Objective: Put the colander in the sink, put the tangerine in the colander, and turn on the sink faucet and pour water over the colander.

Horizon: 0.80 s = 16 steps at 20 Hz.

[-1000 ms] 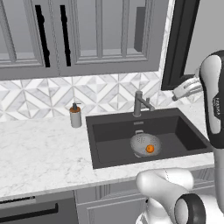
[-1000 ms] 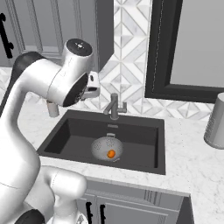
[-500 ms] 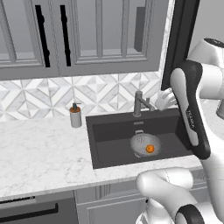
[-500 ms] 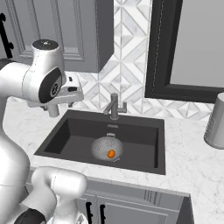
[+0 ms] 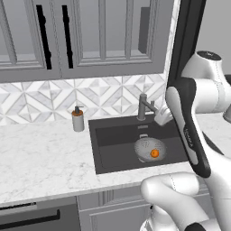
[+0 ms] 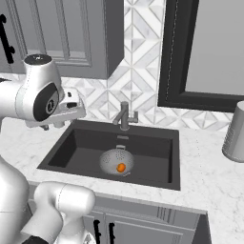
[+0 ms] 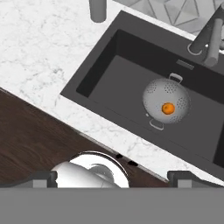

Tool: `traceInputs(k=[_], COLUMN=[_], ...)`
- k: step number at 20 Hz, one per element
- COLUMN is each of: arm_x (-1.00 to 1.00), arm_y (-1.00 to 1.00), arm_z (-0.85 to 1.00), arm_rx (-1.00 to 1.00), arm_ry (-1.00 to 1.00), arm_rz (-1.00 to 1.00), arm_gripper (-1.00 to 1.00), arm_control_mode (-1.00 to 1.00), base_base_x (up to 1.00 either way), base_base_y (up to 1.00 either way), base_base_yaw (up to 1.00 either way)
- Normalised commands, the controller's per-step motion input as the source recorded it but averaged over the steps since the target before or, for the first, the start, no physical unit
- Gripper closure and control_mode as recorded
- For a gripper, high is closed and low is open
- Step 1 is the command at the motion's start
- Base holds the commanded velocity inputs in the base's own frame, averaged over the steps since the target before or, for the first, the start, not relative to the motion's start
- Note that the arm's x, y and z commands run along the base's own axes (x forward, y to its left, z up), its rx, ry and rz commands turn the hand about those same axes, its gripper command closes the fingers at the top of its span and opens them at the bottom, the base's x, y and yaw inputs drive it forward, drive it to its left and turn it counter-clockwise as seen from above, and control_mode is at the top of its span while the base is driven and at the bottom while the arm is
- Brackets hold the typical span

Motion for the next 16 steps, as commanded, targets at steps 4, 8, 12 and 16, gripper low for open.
traceInputs(k=[4,8,12,16], arm_x=[0.0,0.0,0.0,0.0], arm_y=[0.0,0.0,0.0,0.0], arm_z=[0.0,0.0,0.0,0.0], arm_rx=[0.0,0.0,0.0,0.0], arm_ry=[0.0,0.0,0.0,0.0], arm_rz=[0.0,0.0,0.0,0.0], arm_gripper=[-1.0,-1.0,-1.0,-1.0], arm_control_mode=[1.0,1.0,1.0,1.0], base_base_x=[-0.13,-0.07,-0.02,0.0], base_base_y=[-0.18,-0.56,-0.57,-0.44], base_base_yaw=[0.0,0.0,0.0,0.0])
